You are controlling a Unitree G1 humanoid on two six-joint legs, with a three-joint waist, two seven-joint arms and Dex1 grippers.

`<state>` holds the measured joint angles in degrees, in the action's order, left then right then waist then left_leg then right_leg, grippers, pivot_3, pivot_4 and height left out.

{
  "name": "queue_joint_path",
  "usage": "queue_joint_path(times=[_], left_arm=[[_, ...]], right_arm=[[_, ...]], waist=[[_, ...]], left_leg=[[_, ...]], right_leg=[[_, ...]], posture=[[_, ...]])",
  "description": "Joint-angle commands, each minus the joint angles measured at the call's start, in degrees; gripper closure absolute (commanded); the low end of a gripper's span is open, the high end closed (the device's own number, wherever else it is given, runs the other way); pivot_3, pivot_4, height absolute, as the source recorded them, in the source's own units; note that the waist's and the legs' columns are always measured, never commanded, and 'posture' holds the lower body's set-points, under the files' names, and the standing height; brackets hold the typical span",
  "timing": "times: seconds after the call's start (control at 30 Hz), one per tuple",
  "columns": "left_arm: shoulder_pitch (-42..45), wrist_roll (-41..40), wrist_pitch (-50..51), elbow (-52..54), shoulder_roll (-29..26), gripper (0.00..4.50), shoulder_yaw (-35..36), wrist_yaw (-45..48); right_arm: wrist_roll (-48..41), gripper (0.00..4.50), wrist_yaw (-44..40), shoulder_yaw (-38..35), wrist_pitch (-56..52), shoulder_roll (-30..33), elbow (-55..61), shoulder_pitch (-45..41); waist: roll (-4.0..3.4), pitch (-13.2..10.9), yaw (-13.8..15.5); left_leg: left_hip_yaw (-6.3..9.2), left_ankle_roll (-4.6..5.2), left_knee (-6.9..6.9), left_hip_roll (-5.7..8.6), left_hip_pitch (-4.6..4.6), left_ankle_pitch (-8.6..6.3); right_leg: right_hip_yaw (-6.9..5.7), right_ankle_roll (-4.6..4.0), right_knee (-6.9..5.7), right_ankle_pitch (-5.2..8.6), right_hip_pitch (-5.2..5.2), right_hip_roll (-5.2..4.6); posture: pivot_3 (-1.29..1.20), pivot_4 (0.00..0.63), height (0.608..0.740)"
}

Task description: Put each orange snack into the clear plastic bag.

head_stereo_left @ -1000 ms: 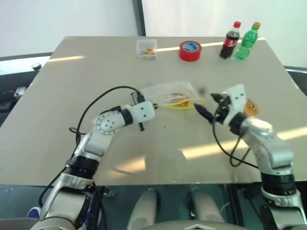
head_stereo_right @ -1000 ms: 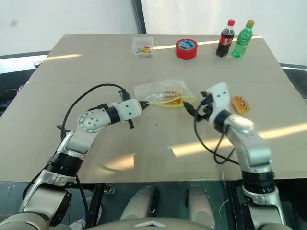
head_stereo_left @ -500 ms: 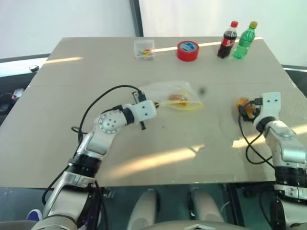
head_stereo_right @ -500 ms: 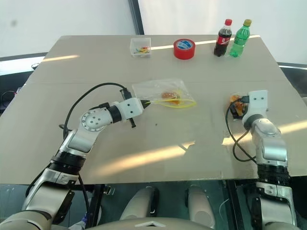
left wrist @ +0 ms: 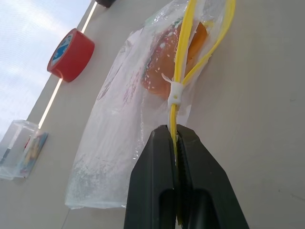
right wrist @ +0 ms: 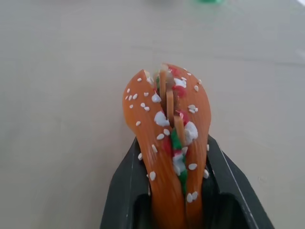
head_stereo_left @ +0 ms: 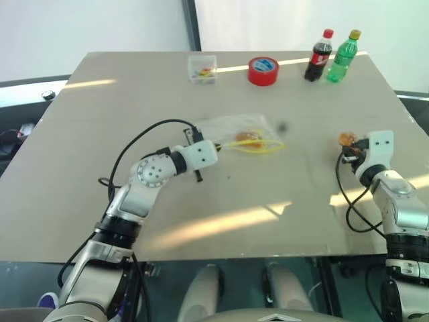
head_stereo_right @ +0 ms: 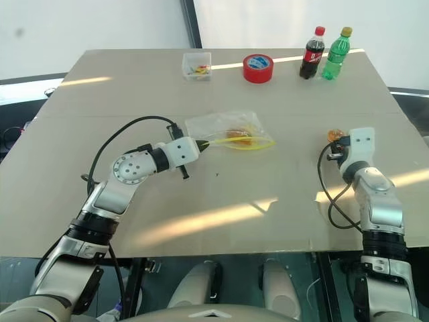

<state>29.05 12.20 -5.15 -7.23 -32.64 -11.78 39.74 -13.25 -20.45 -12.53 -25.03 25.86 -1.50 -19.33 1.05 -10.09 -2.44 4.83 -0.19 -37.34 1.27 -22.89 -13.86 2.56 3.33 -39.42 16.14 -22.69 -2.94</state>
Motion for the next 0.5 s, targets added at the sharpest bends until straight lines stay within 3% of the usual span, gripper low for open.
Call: queue_joint_path(times=[0.03, 0.27, 0.5], left_arm=[[0.52, -0.47, -0.02, 2.26, -0.12, 4.50, 1.05, -0.51], [1.31, -0.70, 0.72, 2.38, 0.22, 4.50, 1.23, -0.40], [0.86, -1.86, 1.39, 5.71, 0.46, 4.50, 1.51, 0.05]], right_arm=[[-3.00, 3.77, -5.26, 7.88, -4.31, -0.75, 13.97, 1.25], [-0.57, 3.77, -0.80, 17.24, -9.06, -7.88, 18.55, -1.55], [2.17, 3.77, -1.77, 22.14, -9.00, -8.91, 16.75, -2.80]], waist=[[0.00, 0.00, -0.08], [0.00, 0.00, 0.34], [0.00, 0.00, 0.36]], left_leg=[[0.00, 0.00, 0.00, -0.01, 0.00, 0.00], [0.09, 0.00, -0.04, 0.00, -0.02, 0.00], [0.14, -0.01, -0.04, 0.05, -0.07, 0.00]], right_leg=[[0.00, 0.00, 0.00, 0.00, 0.00, 0.02], [-0.07, 0.00, 0.00, 0.00, 0.01, -0.02], [-0.12, 0.00, 0.05, 0.00, -0.01, -0.04]], posture=[[0.00, 0.150, 0.740], [0.00, 0.150, 0.740], [0.00, 0.150, 0.740]])
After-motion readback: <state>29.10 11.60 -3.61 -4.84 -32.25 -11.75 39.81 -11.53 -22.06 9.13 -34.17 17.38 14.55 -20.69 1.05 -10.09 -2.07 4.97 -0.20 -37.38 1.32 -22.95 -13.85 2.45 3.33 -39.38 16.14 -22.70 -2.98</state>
